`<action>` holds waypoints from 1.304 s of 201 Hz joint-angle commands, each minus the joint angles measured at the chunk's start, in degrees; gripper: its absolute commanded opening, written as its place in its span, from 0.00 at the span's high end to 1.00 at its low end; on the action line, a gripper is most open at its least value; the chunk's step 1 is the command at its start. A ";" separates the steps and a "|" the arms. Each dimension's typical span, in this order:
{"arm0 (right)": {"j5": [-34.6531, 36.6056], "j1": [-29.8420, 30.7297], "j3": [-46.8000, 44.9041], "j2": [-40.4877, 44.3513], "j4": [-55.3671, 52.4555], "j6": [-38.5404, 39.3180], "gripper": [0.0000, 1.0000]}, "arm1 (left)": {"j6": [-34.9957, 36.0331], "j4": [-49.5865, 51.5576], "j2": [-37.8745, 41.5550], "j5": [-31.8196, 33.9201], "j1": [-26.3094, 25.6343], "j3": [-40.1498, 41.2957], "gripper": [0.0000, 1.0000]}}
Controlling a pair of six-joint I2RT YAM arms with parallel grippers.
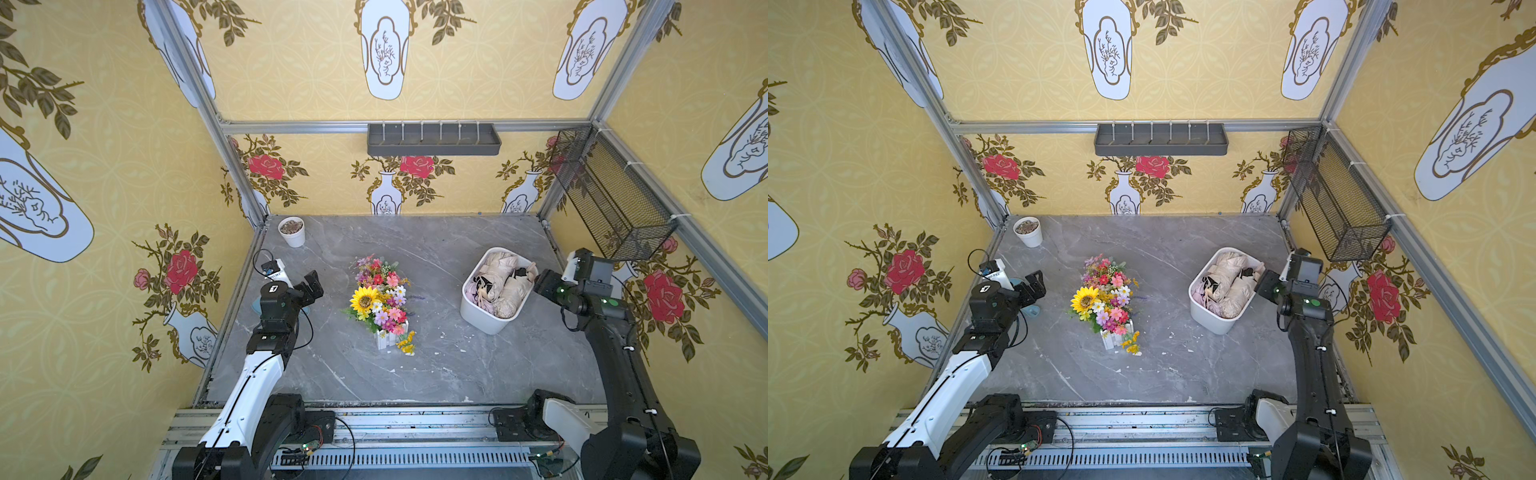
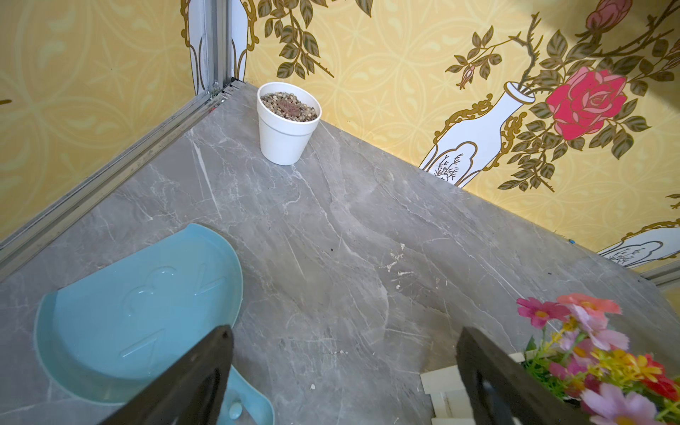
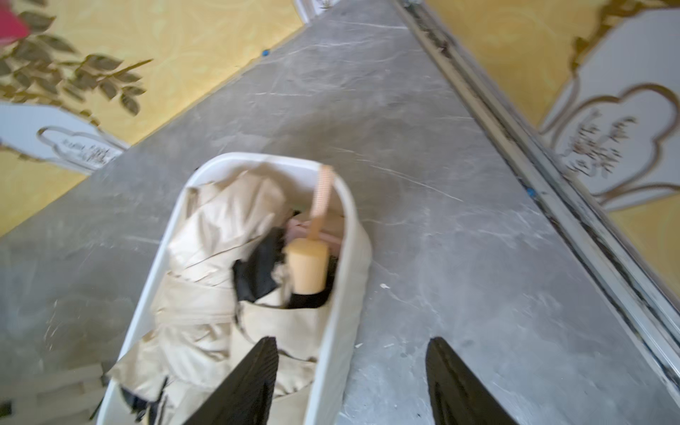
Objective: Put the umbrella into the storage box
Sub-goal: Move the storage box to the center of the board.
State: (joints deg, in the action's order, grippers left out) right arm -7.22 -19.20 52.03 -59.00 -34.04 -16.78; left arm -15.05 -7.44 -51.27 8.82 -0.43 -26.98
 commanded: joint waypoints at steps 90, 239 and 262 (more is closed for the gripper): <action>-13.95 -11.14 -1.59 -16.25 3.28 -4.18 0.37 | 1.46 -4.20 -2.06 -4.70 2.17 0.97 0.00; -20.35 11.33 2.96 -34.14 22.81 -3.12 0.39 | 1.45 -7.85 -3.38 -6.42 3.81 2.19 0.00; -16.80 11.13 2.51 -33.59 25.25 -0.21 0.35 | 1.70 -11.45 -3.98 -6.29 4.64 3.60 0.00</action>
State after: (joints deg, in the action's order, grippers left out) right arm -25.30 -7.90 54.72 -93.08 -13.50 -20.88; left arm -13.98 -13.65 -54.74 2.98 3.51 -24.69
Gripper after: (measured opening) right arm 0.627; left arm 0.997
